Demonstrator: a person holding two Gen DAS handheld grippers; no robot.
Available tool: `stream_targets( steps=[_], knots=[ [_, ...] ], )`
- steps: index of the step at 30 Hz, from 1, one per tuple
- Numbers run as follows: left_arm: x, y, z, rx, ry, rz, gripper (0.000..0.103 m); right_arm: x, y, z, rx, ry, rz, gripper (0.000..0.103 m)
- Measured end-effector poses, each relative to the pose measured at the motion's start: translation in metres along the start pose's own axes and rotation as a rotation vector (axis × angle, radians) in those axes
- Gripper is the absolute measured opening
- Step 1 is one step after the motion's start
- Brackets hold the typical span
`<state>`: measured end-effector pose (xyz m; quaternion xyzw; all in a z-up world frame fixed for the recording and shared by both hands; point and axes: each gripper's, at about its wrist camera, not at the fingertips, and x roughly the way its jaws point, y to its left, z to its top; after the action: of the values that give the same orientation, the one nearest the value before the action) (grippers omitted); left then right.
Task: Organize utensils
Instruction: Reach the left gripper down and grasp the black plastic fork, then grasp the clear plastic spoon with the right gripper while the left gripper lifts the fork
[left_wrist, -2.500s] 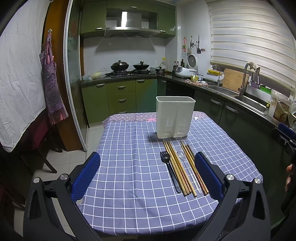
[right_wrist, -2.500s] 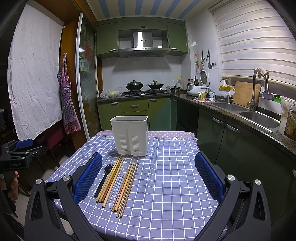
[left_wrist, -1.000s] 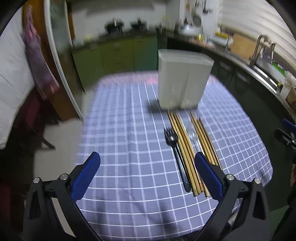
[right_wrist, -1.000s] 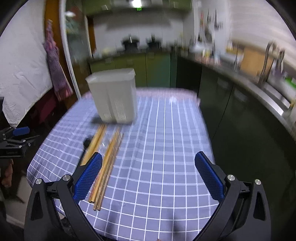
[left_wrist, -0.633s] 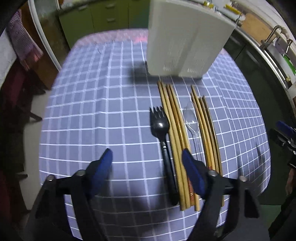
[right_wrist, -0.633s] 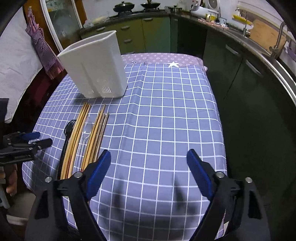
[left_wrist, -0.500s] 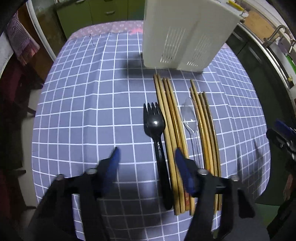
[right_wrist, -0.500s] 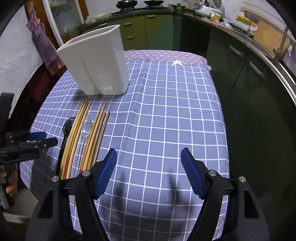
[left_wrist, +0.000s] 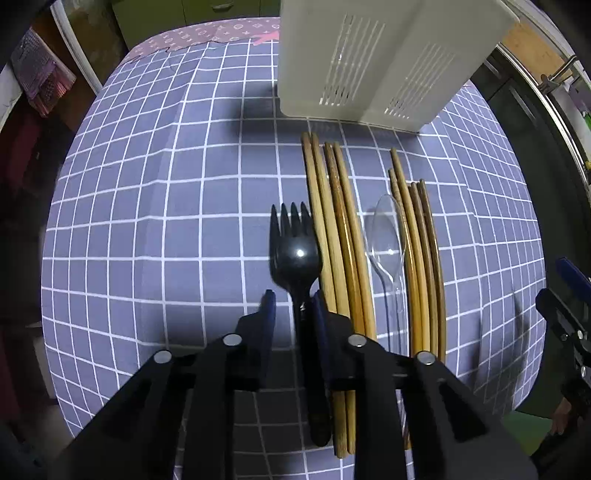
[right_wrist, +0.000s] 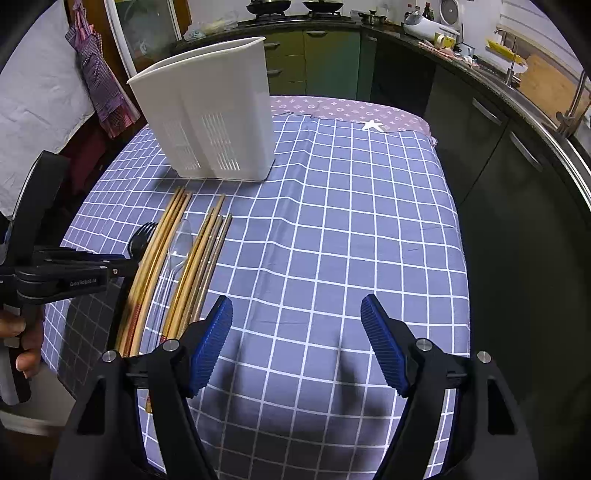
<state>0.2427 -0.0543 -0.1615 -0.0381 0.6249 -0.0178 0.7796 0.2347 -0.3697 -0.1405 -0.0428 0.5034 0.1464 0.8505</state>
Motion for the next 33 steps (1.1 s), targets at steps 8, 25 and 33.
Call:
stream_targets(
  steps=[8, 25, 33],
  knots=[
    [0.006, -0.017, 0.006, 0.028, 0.004, 0.019, 0.01, 0.005, 0.001, 0.0, 0.005, 0.028, 0.009, 0.066],
    [-0.02, 0.03, 0.0, 0.046, -0.105, 0.015, 0.009, 0.047, 0.092, 0.04, -0.071, 0.283, 0.16, 0.034],
    [-0.024, 0.043, -0.01, 0.033, -0.133, -0.004, 0.009, 0.074, 0.115, 0.046, -0.044, 0.363, 0.134, 0.018]
  ],
)
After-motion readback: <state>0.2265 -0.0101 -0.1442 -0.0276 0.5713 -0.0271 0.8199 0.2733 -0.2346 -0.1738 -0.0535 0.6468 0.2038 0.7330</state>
